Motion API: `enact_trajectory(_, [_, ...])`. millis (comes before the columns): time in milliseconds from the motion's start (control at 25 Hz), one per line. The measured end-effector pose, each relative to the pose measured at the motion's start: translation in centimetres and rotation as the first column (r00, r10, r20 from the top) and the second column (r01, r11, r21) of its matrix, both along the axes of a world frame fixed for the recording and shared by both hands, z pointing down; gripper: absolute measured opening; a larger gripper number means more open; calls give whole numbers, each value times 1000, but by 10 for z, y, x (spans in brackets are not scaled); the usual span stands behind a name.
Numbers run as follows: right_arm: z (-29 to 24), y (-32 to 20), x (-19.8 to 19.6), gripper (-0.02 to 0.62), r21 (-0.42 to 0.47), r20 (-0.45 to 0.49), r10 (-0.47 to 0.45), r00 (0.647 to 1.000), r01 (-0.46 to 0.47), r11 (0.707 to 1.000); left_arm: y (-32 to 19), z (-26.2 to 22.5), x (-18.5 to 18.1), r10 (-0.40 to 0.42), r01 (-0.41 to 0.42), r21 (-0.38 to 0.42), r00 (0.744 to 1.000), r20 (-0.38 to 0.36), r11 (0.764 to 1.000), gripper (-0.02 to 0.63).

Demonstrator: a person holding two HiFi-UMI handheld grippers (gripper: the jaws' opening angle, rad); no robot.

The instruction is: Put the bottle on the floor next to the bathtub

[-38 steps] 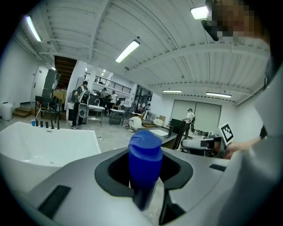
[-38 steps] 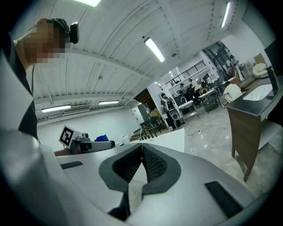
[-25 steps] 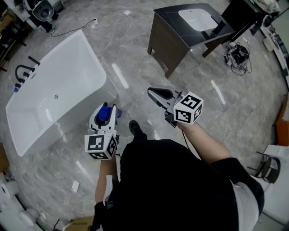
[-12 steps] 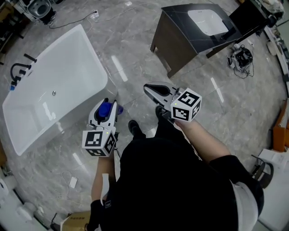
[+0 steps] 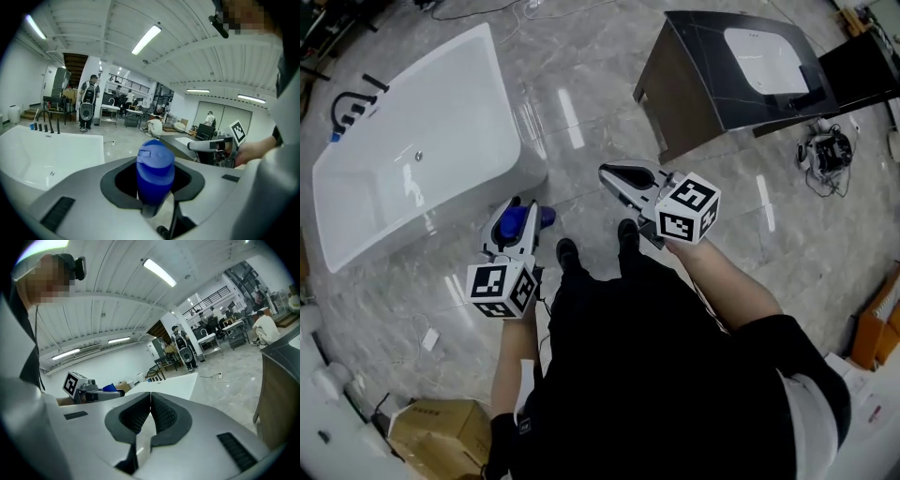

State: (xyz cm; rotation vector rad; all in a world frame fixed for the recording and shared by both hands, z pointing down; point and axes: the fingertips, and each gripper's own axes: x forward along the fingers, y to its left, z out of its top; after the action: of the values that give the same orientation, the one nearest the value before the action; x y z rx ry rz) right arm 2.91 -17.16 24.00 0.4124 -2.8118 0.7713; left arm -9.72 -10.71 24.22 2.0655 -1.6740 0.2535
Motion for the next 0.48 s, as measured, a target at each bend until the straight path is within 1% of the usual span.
enact_trajectory(120, [9, -3, 15, 29, -18, -1, -54, 999, 54, 998, -2, 3, 14, -53, 53, -4, 999, 5, 999, 143])
enact_trajectory(280, [10, -6, 30, 29, -17, 1, -113, 994, 113, 993, -6, 11, 30, -112, 112, -17, 994, 4, 994, 143])
enact_trajectory(480, [23, -15, 37, 29, -31, -17, -147, 989, 147, 989, -19, 21, 37, -131, 131, -30, 991, 3, 991, 143])
